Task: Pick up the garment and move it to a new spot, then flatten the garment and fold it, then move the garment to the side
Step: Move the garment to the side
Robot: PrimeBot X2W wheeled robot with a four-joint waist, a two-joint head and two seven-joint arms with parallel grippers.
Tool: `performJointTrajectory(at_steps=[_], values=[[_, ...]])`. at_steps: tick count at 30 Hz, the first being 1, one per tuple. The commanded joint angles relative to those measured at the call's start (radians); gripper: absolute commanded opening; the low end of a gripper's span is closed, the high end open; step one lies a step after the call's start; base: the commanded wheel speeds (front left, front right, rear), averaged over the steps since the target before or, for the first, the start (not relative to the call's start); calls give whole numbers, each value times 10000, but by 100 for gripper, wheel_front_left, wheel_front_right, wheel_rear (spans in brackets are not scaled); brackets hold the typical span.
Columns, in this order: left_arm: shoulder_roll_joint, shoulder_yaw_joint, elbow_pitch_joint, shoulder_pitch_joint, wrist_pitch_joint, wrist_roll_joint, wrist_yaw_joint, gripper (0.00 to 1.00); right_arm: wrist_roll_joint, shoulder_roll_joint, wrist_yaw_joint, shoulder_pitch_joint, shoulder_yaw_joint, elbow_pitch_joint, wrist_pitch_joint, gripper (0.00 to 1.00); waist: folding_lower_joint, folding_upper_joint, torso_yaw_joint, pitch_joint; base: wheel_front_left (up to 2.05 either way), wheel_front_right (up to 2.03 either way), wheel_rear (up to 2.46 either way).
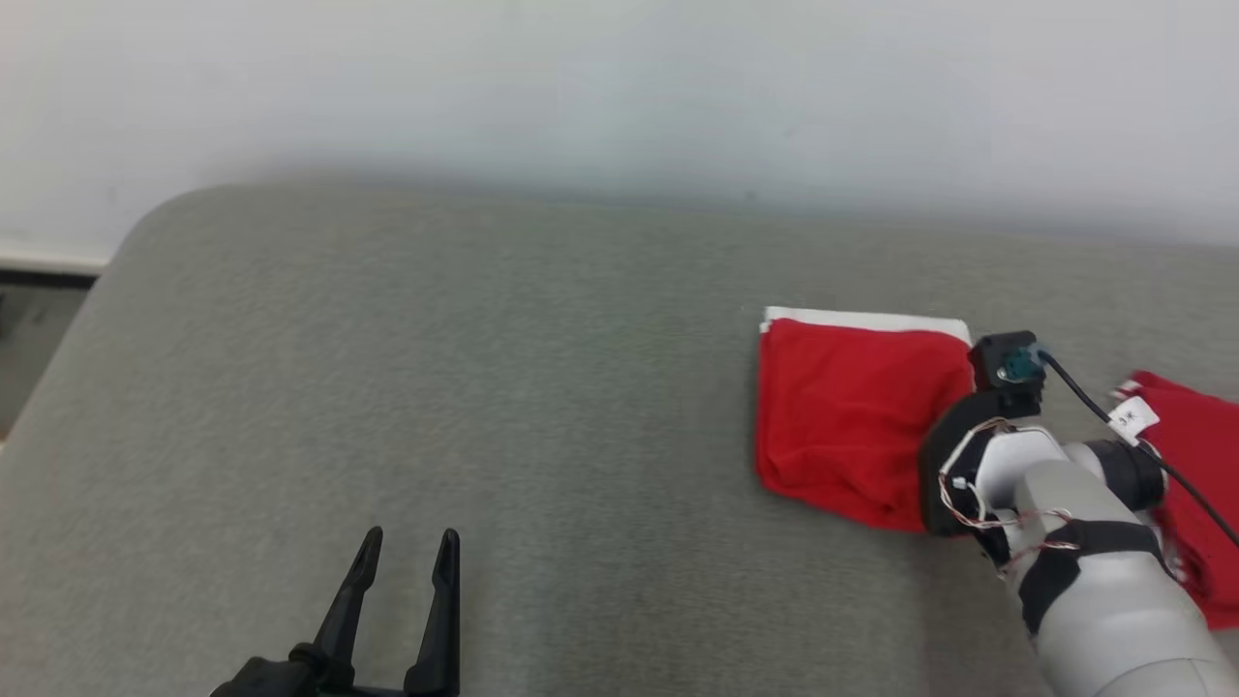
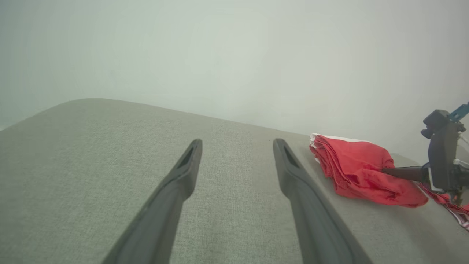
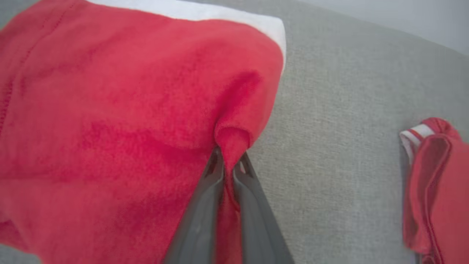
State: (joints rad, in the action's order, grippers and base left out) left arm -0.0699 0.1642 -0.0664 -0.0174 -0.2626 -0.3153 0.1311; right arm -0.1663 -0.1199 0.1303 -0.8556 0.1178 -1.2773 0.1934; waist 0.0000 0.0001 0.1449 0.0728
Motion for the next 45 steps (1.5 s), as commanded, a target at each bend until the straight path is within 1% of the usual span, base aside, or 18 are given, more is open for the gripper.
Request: performJointTrajectory(at_steps=[1, 7, 10, 15, 18, 19, 20, 23, 27, 28, 29, 32, 37, 41, 42, 43, 44, 45], values=[[10, 7, 40, -38, -31, -62, -13, 100, 128, -81, 2, 165, -172, -23, 21, 0, 0, -1, -1113, -395, 0, 0, 0], [57, -6, 106, -4, -31, -106, -12, 100, 365, -830, 2, 142, -1099, 126, 20, 0, 0, -1, -1899, -381, 0, 0, 0], [73, -15, 105, 110, -31, -121, -12, 100, 681, -978, 2, 52, -1620, 171, 79, 0, 0, -1, -2125, -276, 0, 0, 0], [86, 35, 92, 225, -31, -144, -12, 100, 973, -1765, 2, -129, -2677, 289, 294, 0, 0, -1, -2180, -194, 0, 0, 0], [34, -75, 125, 261, -31, -174, -12, 100, 1292, -2015, 2, -347, -3430, 521, 313, 0, 0, -1, -2209, -99, 0, 0, 0], [34, -75, 125, 261, -31, -174, -12, 100, 1292, -2015, 2, -347, -3430, 521, 313, 0, 0, -1, -2209, -99, 0, 0, 0], [32, -82, 138, 261, -31, -183, -12, 100, 1417, -2203, 2, -418, -3663, 565, 373, 0, 0, -1, -2208, -65, 0, 0, 0], [4, -4, 147, 363, -31, -195, -12, 100, 1704, -2752, 0, -538, -4483, 682, 656, 0, 0, -1, -2086, 52, 0, 0, 0], [2, 106, 88, 483, -31, -216, -12, 100, 2394, -3177, 2, -195, -5776, 899, 1034, 0, 0, -1, -1750, 179, 0, 0, 0], [25, 53, 83, 458, -31, -232, -12, 100, 2945, -3700, 0, -106, -6204, 1114, 1198, 0, 0, -1, -1621, 230, 0, 0, 0], [38, 26, 90, 425, -31, -255, -12, 100, 3190, -4017, 1, -60, -6408, 1233, 1291, 0, 0, -1, -1563, 264, 0, 0, 0], [52, 41, 87, 424, -31, -281, -12, 100, 3782, -4738, 1, 148, -7045, 1720, 1546, 0, 0, -1, -1394, 341, 0, 0, 0], [45, 100, 137, 520, -31, -301, -12, 100, 4384, -6033, 1, 323, -7586, 2392, 1729, 0, 0, -1, -1171, 455, 0, 0, 0], [16, 149, 129, 591, -31, -274, -12, 100, 4599, -6445, 1, 515, -7525, 2604, 1793, 0, 0, -1, -1027, 599, 0, 0, 0], [4, 162, 124, 621, -31, -269, -12, 100, 4626, -6516, 1, 554, -7440, 2634, 1733, 2, 0, -1, -991, 644, 0, 0, 0], [-6, 198, 121, 645, -31, -257, -12, 100, 4622, -6586, 1, 597, -7354, 2639, 1656, 34, 0, -1, -949, 693, 0, 0, 0], [-25, 204, 111, 658, -31, -249, -12, 100, 4590, -6615, 1, 638, -7279, 2644, 1616, 88, 0, -1, -917, 726, 0, 0, 0], [-46, 229, 104, 646, -31, -243, -12, 100, 4545, -6647, 1, 702, -7187, 2638, 1555, 100, 0, -1, -880, 763, 0, 0, 0]])
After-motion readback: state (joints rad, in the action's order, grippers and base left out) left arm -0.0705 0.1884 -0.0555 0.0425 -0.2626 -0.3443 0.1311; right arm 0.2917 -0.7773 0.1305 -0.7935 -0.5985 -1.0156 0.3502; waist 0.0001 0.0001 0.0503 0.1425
